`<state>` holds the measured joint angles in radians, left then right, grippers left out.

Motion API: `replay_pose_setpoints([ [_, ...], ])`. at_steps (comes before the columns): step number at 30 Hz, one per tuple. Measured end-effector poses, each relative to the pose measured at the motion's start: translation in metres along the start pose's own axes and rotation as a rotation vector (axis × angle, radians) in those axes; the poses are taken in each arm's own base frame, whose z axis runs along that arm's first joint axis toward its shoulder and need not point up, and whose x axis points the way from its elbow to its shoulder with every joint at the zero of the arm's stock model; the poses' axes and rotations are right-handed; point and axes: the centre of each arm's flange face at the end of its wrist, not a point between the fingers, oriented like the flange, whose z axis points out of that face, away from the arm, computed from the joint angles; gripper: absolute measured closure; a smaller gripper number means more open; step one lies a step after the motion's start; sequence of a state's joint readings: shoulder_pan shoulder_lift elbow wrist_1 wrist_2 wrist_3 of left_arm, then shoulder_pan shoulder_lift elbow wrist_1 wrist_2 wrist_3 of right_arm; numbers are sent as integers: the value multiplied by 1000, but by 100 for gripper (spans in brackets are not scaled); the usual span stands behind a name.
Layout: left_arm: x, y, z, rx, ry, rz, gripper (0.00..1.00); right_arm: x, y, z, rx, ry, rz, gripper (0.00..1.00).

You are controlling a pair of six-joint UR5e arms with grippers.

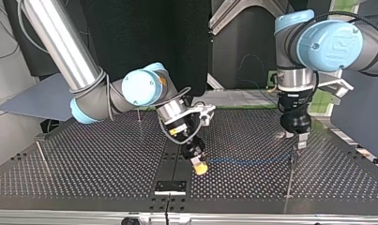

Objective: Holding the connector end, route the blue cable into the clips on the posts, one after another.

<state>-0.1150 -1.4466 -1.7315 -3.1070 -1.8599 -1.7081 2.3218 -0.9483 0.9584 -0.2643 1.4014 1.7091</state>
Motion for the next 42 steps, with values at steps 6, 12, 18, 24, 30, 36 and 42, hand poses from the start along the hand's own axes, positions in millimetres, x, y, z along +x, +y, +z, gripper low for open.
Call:
replay_pose_setpoints([
  [6,1,-1,0,1,2,3,0,-1,0,0,-1,-1,0,100],
  [12,1,-1,0,3,2,3,0,-2,0,0,-1,-2,-1,100],
  [18,1,-3,-1,6,3,3,0,-3,0,0,0,-4,0,100],
  [24,1,-4,-2,11,3,12,0,-4,0,0,0,-5,0,100],
  [30,1,-8,-4,35,3,59,0,-5,-1,0,2,-7,0,100],
  [36,3,-15,-5,79,8,119,0,-8,-5,1,7,-9,1,100],
  [42,6,-21,-4,121,12,170,0,-9,-7,1,16,-10,0,100],
])
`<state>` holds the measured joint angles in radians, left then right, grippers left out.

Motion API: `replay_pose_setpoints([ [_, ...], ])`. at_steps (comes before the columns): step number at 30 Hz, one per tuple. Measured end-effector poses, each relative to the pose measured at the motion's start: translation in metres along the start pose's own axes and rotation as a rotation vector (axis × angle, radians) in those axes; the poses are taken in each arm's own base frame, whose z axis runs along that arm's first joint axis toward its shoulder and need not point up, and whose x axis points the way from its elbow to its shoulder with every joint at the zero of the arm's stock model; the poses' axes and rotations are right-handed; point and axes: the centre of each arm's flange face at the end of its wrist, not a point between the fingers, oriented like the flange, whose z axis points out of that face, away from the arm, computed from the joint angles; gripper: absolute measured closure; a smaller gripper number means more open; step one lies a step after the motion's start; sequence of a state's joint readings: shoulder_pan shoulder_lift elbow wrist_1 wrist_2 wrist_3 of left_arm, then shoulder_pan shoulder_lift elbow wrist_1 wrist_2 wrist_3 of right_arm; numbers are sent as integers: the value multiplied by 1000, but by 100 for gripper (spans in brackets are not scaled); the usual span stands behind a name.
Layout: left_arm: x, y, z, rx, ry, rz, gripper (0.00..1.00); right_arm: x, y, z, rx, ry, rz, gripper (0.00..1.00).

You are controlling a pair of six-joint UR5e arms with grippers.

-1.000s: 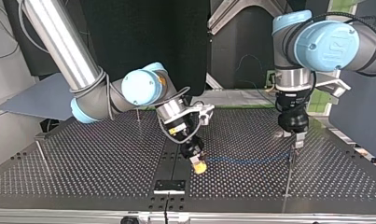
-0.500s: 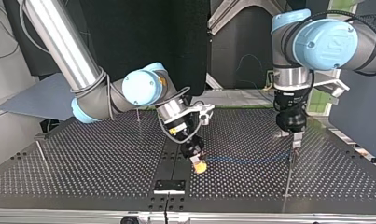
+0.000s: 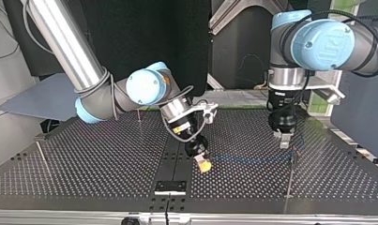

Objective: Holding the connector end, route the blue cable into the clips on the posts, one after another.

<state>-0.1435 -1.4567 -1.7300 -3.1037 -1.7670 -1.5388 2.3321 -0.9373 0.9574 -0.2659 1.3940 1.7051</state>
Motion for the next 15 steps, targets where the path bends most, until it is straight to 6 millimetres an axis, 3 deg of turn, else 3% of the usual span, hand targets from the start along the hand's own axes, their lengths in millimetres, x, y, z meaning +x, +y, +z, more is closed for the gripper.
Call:
replay_pose_setpoints([
  [9,-10,-12,17,54,-20,4,0,5,-2,2,4,8,-4,100],
  [15,1,-18,32,61,2,3,0,8,-2,3,6,13,-6,100],
])
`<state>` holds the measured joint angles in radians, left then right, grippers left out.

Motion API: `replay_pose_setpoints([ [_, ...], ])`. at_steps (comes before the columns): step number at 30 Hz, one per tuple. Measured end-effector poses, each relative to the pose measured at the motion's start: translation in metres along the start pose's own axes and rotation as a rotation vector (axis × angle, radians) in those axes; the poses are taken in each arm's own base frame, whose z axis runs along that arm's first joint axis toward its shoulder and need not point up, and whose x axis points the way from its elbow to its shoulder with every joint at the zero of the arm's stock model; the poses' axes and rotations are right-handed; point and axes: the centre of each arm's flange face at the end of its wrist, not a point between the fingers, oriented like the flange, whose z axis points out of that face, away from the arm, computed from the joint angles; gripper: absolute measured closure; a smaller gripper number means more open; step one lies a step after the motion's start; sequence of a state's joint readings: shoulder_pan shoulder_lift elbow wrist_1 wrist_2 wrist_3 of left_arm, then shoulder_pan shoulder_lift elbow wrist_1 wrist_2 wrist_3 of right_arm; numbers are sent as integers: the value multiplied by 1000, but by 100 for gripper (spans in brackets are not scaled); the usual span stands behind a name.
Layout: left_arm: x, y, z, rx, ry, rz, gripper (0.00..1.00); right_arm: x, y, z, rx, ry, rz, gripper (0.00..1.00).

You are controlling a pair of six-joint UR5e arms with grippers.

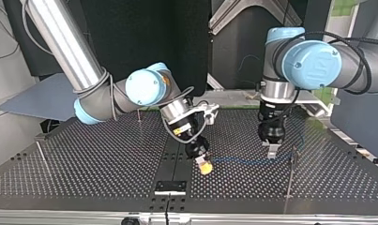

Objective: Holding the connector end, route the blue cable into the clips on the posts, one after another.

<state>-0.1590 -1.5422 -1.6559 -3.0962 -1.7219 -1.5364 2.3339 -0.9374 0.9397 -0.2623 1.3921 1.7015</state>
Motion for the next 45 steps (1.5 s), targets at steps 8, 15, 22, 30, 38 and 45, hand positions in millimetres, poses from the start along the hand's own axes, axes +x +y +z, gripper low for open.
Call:
replay_pose_setpoints([
  [8,7,-5,25,-4,-8,-34,0,0,0,0,1,0,0,100],
  [15,16,-7,37,-4,0,-37,0,0,0,0,1,0,0,100],
  [22,10,-5,40,-8,-14,-41,0,0,0,0,0,-1,0,100],
  [30,8,-2,41,-15,-19,-47,0,0,4,0,-4,0,-1,100],
  [38,8,2,44,-22,-27,-58,0,0,3,0,-3,-3,0,100],
  [45,5,4,44,-27,-34,-60,0,-1,4,0,-4,-6,0,100],
])
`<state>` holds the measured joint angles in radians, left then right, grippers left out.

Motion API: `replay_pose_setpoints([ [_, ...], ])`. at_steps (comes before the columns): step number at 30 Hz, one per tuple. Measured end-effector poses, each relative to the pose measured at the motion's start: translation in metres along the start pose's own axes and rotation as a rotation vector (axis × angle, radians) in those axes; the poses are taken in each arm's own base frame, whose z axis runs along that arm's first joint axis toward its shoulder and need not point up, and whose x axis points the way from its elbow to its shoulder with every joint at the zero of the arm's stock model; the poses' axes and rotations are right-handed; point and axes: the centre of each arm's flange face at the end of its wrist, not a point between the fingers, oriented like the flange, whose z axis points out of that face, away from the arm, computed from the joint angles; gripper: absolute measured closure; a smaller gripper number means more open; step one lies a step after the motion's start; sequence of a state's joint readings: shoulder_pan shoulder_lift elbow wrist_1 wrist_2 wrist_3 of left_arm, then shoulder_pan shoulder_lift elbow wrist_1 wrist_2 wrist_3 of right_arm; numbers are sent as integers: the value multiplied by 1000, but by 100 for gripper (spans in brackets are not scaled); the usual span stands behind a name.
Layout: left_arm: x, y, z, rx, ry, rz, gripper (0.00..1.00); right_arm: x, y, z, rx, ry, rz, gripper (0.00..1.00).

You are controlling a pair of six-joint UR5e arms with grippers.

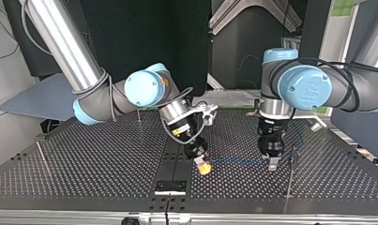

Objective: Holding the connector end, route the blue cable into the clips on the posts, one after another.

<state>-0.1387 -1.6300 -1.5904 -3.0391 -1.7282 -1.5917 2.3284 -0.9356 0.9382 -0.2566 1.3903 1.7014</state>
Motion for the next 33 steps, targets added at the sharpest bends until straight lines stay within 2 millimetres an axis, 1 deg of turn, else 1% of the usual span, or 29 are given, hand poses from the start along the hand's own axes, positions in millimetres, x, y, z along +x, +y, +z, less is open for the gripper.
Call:
replay_pose_setpoints([
  [18,-4,2,2,-1,-24,-6,0,-1,0,0,0,-1,0,100],
  [20,-5,2,2,-2,-28,-7,26,-1,0,0,0,-1,0,100],
  [21,-5,2,2,-3,-30,-8,26,-1,1,0,0,-1,0,100],
  [22,-5,2,2,-4,-31,-9,35,-1,1,0,-1,-1,0,100],
  [23,-5,2,2,-4,-31,-10,48,-1,1,0,-1,-1,0,100],
  [24,-5,2,2,-5,-32,-14,48,-1,1,0,0,-1,0,100],
  [25,-5,2,2,-5,-32,-17,56,-1,1,0,0,-1,0,100],
  [26,-5,2,2,-5,-32,-19,69,-1,1,0,0,-1,0,100],
  [27,-5,2,2,-5,-32,-23,69,-1,1,0,0,-1,0,100],
  [28,-5,2,2,-5,-32,-24,73,-1,1,0,0,-1,0,100],
  [29,-5,2,2,-5,-32,-26,85,-1,1,0,0,-1,0,100],
  [30,-5,2,2,-6,-32,-27,85,-1,0,0,0,-1,0,100],
  [31,-5,2,2,-6,-33,-27,96,-1,1,0,0,-1,0,100],
  [32,-5,2,2,-8,-33,-28,100,-1,0,0,0,-2,0,100],
  [33,-6,3,2,-11,-33,-28,100,-1,0,0,-1,-2,0,100],
])
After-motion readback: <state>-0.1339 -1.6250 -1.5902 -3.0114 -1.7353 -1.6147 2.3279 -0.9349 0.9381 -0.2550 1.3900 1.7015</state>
